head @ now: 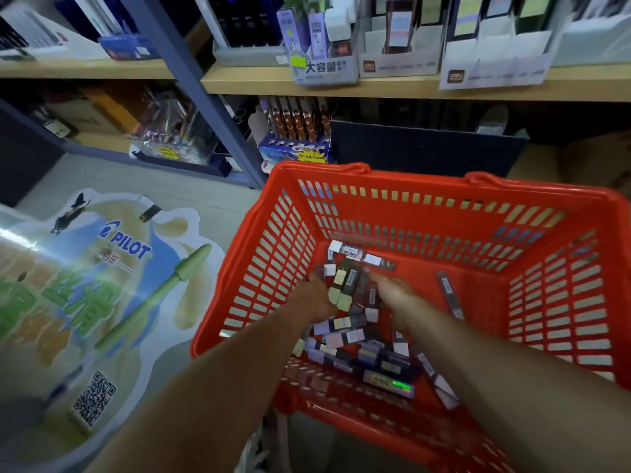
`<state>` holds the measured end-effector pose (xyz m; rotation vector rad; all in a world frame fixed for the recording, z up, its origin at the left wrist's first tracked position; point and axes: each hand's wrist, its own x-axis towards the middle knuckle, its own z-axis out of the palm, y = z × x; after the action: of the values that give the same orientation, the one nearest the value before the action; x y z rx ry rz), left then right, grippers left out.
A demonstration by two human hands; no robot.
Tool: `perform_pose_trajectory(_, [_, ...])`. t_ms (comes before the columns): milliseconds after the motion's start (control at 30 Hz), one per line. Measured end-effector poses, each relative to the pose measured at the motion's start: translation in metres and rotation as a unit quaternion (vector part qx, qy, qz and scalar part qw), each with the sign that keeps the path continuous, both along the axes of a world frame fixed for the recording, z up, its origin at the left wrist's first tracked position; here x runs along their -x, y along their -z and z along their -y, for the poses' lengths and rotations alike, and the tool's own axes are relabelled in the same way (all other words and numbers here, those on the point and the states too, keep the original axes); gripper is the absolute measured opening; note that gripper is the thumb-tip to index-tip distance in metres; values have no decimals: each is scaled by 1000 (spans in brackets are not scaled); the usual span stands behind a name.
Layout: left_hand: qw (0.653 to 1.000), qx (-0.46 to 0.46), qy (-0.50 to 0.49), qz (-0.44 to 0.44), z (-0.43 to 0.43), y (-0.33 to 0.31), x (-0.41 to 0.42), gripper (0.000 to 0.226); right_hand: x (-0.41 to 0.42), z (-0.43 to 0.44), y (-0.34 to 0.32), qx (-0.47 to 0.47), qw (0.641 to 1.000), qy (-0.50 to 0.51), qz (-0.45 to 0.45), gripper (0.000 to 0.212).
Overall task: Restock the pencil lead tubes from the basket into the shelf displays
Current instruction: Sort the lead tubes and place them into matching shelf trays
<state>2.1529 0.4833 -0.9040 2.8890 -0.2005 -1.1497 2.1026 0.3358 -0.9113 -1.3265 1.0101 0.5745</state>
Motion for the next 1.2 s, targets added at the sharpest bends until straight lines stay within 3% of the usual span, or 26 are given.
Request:
perform_pose_trajectory(133, [999,7,-12,50,-2,8,-6,74,-5,-6,3,0,1000,21,21,43])
perform_pose_trajectory(233, [999,-20,30,34,-2,17,-11,59,-9,-5,16,28,999,15,30,27])
perform_pose_trajectory(367, [992,-65,102,21,7,31,-14,63,-13,-8,17,36,999,-22,25,13])
perform_pose_trajectory(433, [992,-36,112,41,16,32,-14,55,-19,-18,20,23,999,-35,34,16])
perform_pose_trajectory(533, [996,62,26,59,22,35,-14,43,-29,-32,17,6,999,2,51,12])
perform_pose_trajectory(633, [980,158,-118,24,19,38,-17,53,-36,-33,23,-13,997,34,61,16])
perform_pose_trajectory(700, [967,198,-159,-7,18,41,-19,51,-35,-33,24,-34,996,36,68,14])
perform_pose_trajectory(867, [945,259,-177,-93,17,38,-24,52,-33,-26,28,-58,993,-4,99,34])
perform_pose_trajectory(1000, [931,288,-178,-137,14,22,-30,57,-31,-5,17,-67,990,-36,119,22])
perform_pose_trajectory(1200, [899,339,-155,-231,15,-38,-45,26,-28,19,-3,-164,978,-18,131,27])
